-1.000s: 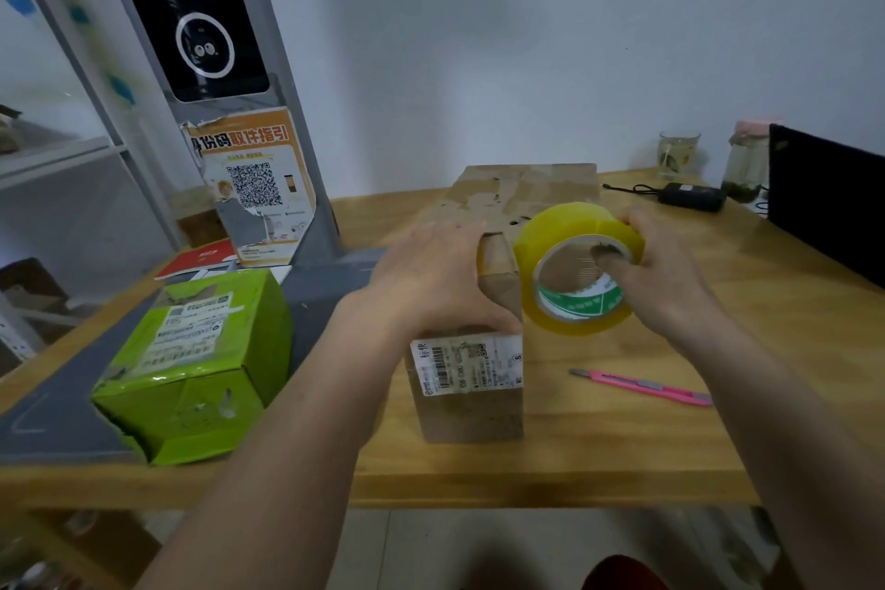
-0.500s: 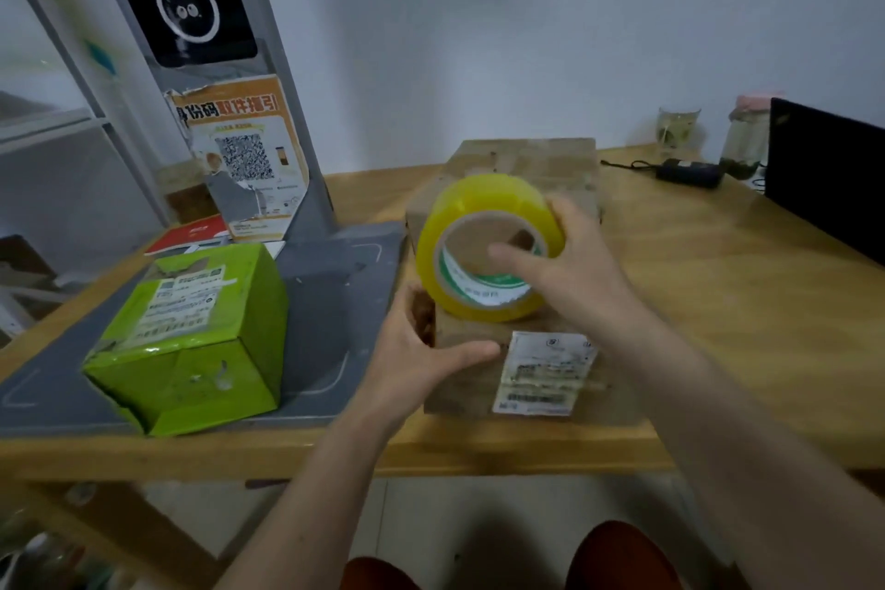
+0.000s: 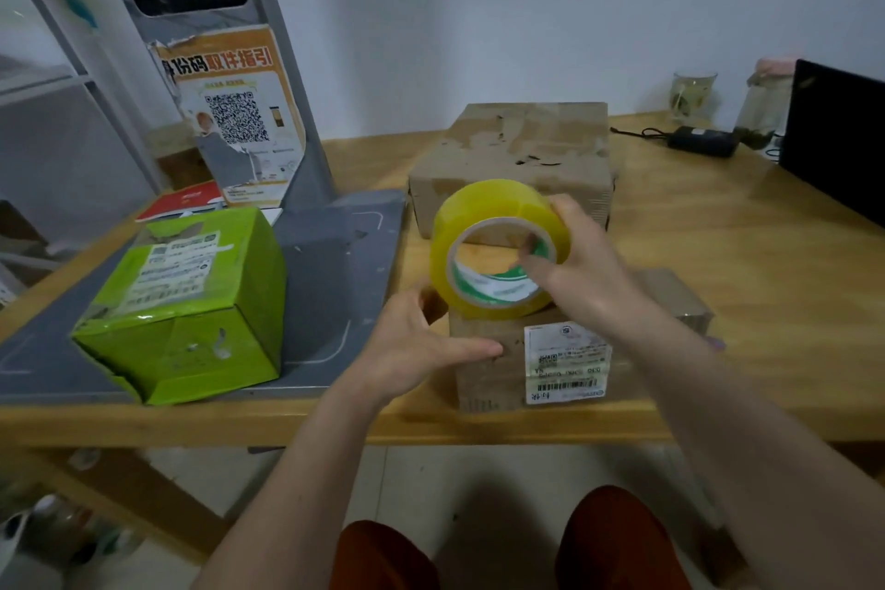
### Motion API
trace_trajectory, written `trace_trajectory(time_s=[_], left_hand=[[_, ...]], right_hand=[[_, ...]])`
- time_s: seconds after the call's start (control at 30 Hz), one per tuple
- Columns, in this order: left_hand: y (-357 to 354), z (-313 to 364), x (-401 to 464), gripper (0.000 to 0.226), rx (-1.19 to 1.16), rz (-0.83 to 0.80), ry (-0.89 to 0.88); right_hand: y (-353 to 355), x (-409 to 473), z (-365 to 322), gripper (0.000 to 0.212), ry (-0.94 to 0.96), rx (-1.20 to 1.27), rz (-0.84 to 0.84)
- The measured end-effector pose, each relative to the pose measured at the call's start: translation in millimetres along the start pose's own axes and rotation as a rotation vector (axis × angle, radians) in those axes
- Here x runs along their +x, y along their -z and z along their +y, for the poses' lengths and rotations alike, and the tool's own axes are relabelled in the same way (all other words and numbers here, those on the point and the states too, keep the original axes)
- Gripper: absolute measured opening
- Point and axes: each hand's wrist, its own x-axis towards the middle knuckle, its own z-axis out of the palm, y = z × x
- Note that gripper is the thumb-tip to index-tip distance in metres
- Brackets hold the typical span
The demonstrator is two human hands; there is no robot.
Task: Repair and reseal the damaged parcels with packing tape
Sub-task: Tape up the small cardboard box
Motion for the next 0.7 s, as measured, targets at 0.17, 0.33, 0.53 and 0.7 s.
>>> trace_trajectory(time_s=[0.17,0.33,0.53,0.7], left_hand=[[13.3,3.8,1.2,0.070,-0.019,-0.012,0.006],[15.3,6.3,8.4,0.075,-0.043,-0.045,0.033],[27.1,-5.4,3.9,0.084,-0.073,-0.042,0.083],[38.5,-1.2,0.0,0.081,-0.071,-0.038,0.071]], right_hand=[[62.5,1.5,13.9,0.035,-0.100,-0.115,0.074],[55.6,-0.3,20.1,0.031,-0.137,0.007,0.261],[29.9,-4.6,23.8,0.031,-0.101,0.007,0.219],[43.1,4.5,17.2,0.040,-0.063,-0.171,0.170]])
